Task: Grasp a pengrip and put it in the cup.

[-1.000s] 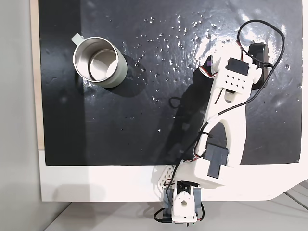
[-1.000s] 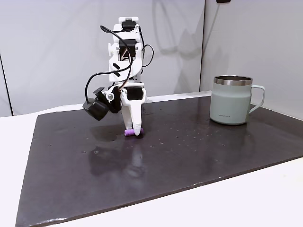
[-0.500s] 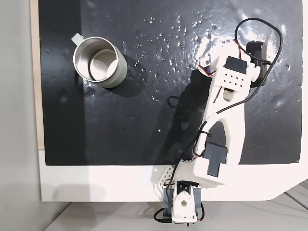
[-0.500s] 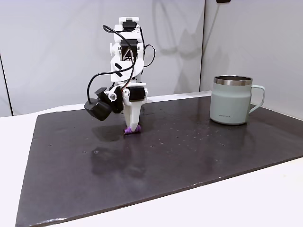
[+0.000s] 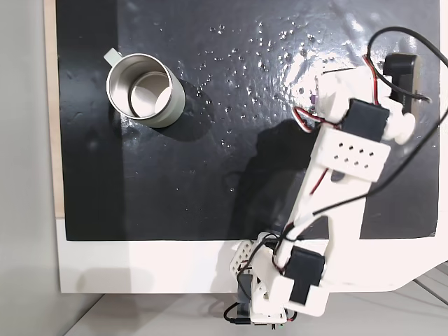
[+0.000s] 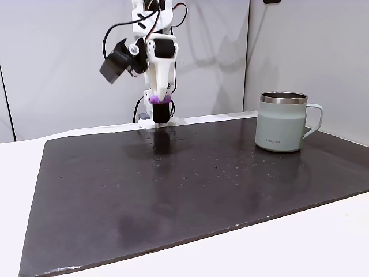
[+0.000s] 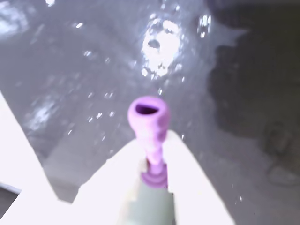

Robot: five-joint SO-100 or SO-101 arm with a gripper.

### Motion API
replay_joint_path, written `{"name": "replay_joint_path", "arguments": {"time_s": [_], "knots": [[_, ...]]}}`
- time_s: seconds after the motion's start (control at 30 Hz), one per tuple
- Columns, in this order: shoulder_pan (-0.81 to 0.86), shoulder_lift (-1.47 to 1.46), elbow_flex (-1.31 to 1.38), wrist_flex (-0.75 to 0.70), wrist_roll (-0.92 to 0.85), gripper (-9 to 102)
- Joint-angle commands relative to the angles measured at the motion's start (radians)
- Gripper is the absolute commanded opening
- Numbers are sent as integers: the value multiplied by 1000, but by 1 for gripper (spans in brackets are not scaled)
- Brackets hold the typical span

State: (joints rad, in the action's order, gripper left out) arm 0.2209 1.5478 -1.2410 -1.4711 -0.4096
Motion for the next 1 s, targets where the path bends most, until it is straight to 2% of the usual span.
{"name": "replay_joint_path", "arguments": {"time_s": [0.0,0.2,0.43,0.97], "knots": [[-9,123,123,-91,23,0],[-91,209,169,-160,91,0],[-293,201,207,-183,195,0],[-653,-95,574,-213,304,0]]}}
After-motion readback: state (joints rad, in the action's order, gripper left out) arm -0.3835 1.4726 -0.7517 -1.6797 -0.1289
